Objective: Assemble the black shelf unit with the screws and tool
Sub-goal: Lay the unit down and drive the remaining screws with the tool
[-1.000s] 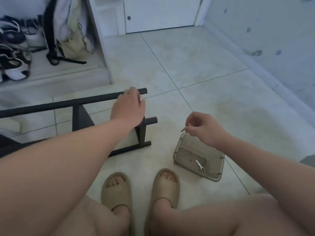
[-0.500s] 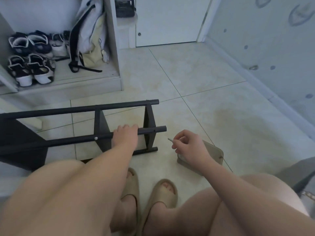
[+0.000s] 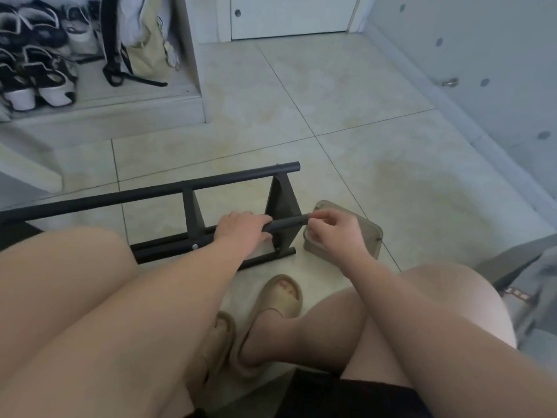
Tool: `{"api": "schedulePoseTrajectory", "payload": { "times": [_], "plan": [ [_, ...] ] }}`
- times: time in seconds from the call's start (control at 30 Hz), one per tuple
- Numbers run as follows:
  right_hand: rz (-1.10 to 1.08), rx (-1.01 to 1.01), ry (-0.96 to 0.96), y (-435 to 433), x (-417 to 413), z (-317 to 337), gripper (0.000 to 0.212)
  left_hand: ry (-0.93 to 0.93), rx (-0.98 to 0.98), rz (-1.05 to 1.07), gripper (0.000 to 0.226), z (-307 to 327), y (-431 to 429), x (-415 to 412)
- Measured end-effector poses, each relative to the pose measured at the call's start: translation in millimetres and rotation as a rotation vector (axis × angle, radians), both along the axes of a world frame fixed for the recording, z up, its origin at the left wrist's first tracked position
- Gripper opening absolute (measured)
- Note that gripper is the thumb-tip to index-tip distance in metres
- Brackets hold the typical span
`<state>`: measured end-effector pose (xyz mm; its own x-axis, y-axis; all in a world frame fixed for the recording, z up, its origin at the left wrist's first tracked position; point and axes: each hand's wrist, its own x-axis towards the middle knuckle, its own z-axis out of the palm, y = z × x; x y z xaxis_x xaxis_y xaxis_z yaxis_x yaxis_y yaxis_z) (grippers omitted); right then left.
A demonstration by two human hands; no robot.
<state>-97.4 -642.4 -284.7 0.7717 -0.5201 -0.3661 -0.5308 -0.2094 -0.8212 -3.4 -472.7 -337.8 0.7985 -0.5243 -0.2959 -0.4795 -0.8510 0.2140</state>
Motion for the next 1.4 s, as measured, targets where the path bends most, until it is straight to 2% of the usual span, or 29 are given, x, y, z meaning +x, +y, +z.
{"api": "schedulePoseTrajectory", "payload": {
  "times": [0.07,0.2,0.43,0.57,0.77,1.07,1.27,1.4],
  "plan": [
    [0.025,0.014,0.018,-0.4,0.4,-7.6,0.017,0.033,-0.031,0.033,0.022,-3.7,-3.3,2.0],
    [-0.001,0.029,0.048,-5.8,0.3,-18.9,0.018,0.314,-0.192,0.128,0.028,-12.0,-8.5,13.4],
    [-0.022,0.045,0.04,-15.1,10.2,-31.5,0.013,0.598,-0.378,0.33,0.043,-23.6,-36.6,31.9],
    [0.006,0.057,0.05,-14.7,13.9,-37.5,0.016,0.791,-0.558,0.421,0.033,-27.5,-52.3,38.7],
    [-0.024,0.062,0.069,-15.1,13.3,-39.0,0.013,0.848,-0.601,0.422,0.027,-35.9,-61.2,43.1],
    [-0.019,-0.048,0.097,-9.8,9.8,-39.7,0.012,0.803,-0.591,0.425,0.032,-46.6,-65.0,45.3],
    [0.03,-0.18,0.092,-2.5,5.8,-38.5,0.022,0.817,-0.592,0.411,0.034,-52.3,-62.7,43.4],
    [0.048,-0.172,0.088,0.3,8.0,-41.8,0.014,0.843,-0.609,0.412,0.034,-55.0,-60.7,43.0]
  ]
}}
